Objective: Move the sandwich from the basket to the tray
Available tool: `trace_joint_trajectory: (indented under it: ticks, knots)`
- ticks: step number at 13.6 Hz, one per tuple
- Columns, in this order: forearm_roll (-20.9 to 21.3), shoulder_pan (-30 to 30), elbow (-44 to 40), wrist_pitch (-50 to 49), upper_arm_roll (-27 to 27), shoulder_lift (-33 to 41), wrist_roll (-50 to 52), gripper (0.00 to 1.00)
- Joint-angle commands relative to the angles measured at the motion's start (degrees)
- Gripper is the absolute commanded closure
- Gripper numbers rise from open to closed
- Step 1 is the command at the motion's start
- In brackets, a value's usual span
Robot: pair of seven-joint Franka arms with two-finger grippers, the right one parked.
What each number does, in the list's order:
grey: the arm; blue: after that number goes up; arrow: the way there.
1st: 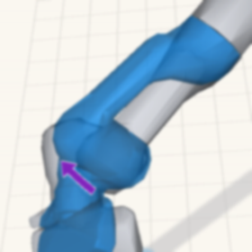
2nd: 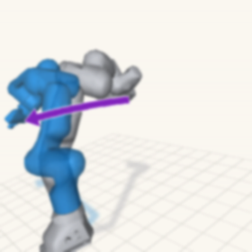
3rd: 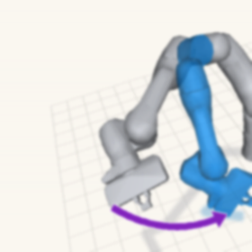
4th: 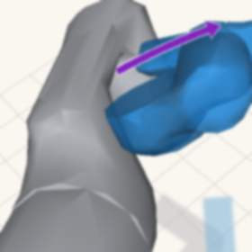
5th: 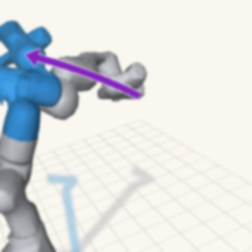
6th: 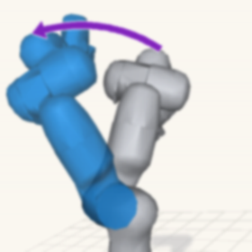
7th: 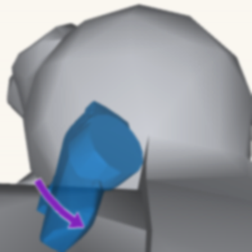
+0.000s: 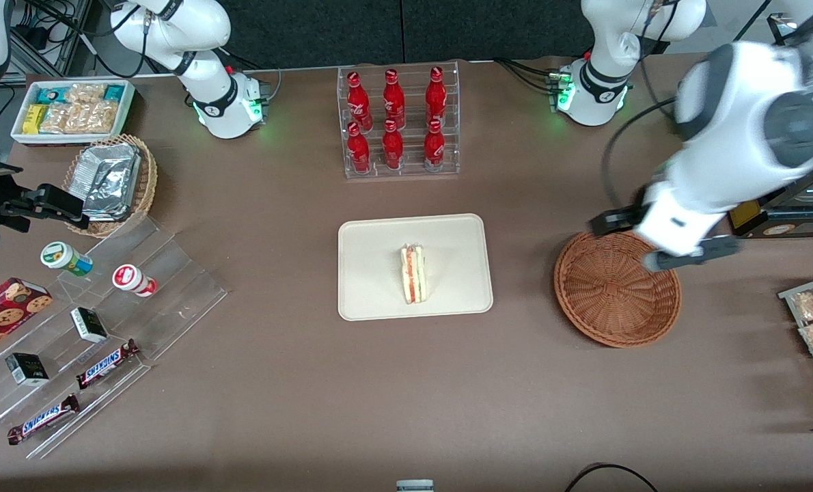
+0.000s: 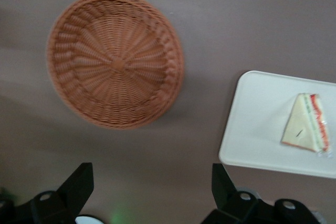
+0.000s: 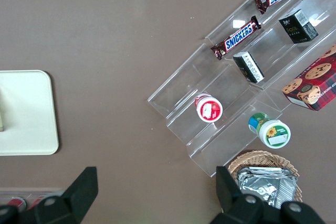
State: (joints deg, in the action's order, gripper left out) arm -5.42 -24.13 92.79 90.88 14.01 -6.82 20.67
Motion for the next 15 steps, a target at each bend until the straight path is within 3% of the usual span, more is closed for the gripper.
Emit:
trace_joint_trajectory:
  ticks: [1, 5, 10, 15]
  knots:
    - [-0.2, -0.65, -0.85, -3.5, 5.4, 1.99, -7.2, 0.01]
    - [0.24, -0.65, -2.53, -6.59, 10.15, 3.56, -14.15, 0.01]
    - [8.92, 0.39, -3.59, -14.93, 9.55, 7.61, -20.47, 0.01]
    - [8.42, 22.6, -3.85, -14.77, -12.22, 8.14, -20.32, 0.01]
